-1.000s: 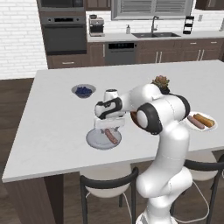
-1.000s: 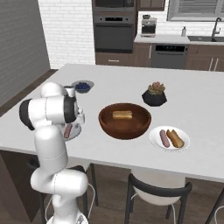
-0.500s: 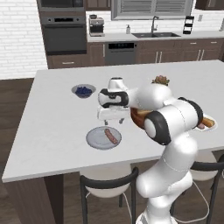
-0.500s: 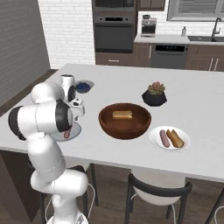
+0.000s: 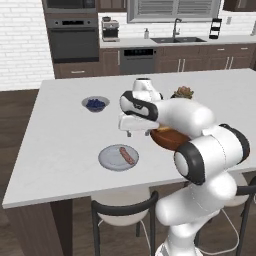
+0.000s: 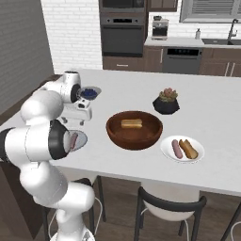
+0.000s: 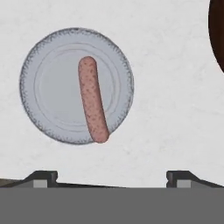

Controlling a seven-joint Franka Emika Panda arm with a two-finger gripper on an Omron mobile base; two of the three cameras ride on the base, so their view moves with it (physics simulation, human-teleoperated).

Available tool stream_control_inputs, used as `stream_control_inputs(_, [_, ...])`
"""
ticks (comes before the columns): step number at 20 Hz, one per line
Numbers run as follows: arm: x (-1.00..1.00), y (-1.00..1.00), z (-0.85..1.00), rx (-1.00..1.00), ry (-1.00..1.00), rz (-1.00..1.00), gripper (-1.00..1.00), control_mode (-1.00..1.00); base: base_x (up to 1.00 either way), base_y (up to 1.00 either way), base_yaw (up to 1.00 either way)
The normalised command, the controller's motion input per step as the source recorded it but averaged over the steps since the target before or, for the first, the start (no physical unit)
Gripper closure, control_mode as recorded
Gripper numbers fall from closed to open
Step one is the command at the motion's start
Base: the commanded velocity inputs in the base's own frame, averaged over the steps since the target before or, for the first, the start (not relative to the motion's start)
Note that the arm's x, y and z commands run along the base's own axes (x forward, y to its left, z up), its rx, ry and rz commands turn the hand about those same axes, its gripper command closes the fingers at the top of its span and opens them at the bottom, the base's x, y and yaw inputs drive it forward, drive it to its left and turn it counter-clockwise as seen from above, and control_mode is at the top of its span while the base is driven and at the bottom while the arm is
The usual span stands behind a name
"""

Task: Place one bun and one sausage from the bowl on each plate.

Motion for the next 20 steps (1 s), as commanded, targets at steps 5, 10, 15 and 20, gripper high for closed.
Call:
stream_control_inputs(5, [-0.15,-0.33,0.56,0.0,0.0,-0.08,-1.0,-1.0,0.0,0.0,0.0])
stream_control_inputs(10, [-0.13,-0.64,0.27,0.0,0.0,-0.12,-1.0,-1.0,0.0,0.0,0.0])
stream_control_inputs(15, [-0.03,-0.86,0.01,0.0,0.0,-0.16,-1.0,-1.0,0.0,0.0,0.0])
stream_control_inputs(20, [0.0,-0.81,0.0,0.0,0.0,-0.19,-1.0,-1.0,0.0,0.0,0.0])
